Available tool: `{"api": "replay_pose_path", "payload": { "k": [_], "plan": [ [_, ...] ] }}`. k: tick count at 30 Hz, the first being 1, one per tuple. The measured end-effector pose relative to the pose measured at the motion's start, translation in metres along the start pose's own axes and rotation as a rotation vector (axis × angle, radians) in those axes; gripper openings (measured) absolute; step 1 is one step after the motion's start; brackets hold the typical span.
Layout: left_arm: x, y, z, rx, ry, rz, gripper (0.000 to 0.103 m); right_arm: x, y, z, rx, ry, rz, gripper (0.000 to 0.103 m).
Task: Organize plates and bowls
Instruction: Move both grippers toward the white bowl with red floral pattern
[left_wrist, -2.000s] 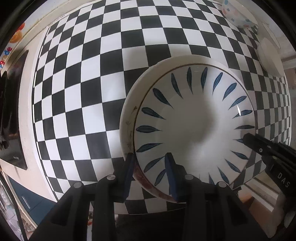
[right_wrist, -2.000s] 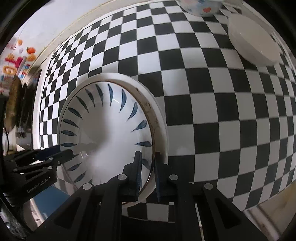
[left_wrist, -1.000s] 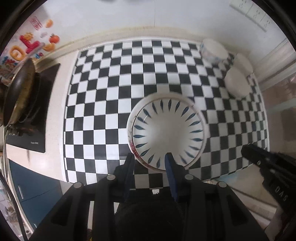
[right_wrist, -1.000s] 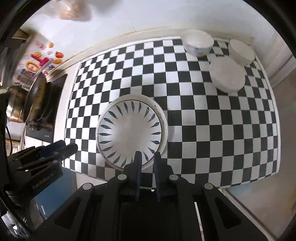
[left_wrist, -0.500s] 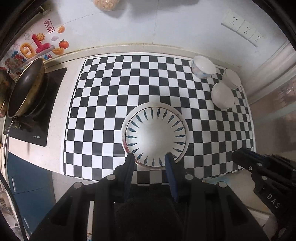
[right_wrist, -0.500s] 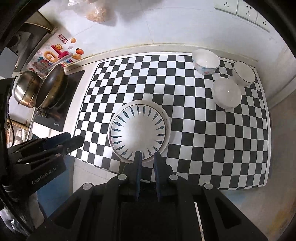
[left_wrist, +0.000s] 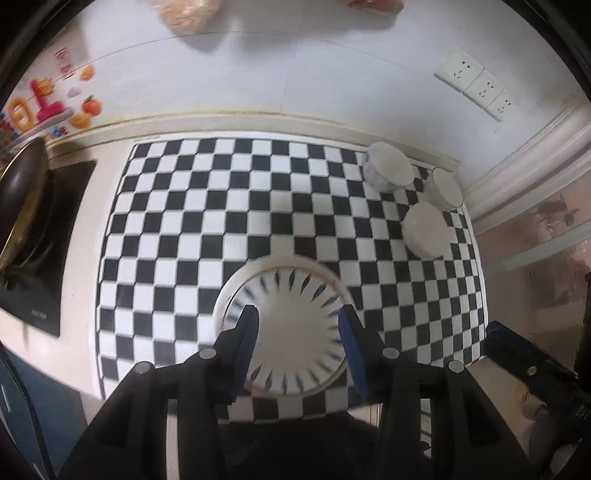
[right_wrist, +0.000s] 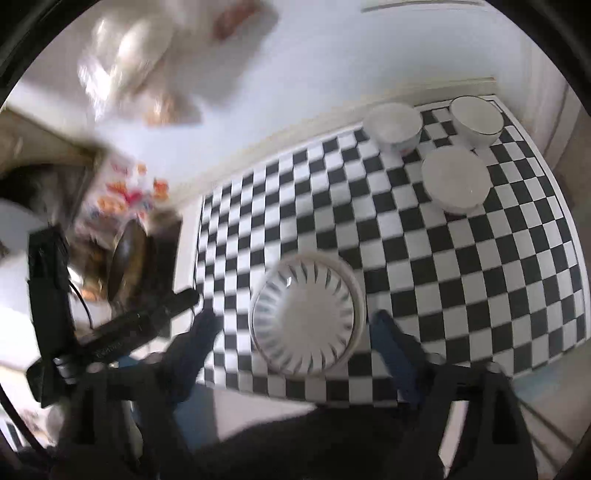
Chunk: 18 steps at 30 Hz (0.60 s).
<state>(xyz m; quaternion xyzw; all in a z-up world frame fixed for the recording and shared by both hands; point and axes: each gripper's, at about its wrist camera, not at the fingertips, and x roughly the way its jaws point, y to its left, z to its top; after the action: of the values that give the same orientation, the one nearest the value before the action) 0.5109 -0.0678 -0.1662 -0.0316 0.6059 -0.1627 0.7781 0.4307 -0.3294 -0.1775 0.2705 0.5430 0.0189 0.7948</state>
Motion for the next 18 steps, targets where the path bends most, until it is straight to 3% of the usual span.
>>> {"api": "replay_pose_path", "payload": {
  "k": [3,6,9,14,17,18],
  "plan": [
    [0.017,-0.012,0.021,0.020,0.000,0.013,0.042,-0.002,-0.023,0.016,0.005,-0.071,-0.029,0.093],
    [0.040,-0.026,0.043,0.027,0.030,-0.003,0.042,0.004,-0.059,0.038,0.029,-0.073,-0.132,0.093],
    [0.074,-0.050,0.066,0.036,0.094,-0.044,0.042,0.018,-0.106,0.063,0.089,-0.035,-0.199,0.093],
    [0.146,-0.108,0.100,0.057,0.202,-0.063,0.042,0.057,-0.193,0.113,0.191,0.067,-0.215,0.093],
    [0.197,-0.138,0.116,0.028,0.279,-0.096,0.042,0.089,-0.237,0.140,0.214,0.122,-0.192,0.086],
    [0.212,-0.144,0.120,0.018,0.303,-0.119,0.042,0.101,-0.250,0.148,0.217,0.144,-0.185,0.079]
  ]
}}
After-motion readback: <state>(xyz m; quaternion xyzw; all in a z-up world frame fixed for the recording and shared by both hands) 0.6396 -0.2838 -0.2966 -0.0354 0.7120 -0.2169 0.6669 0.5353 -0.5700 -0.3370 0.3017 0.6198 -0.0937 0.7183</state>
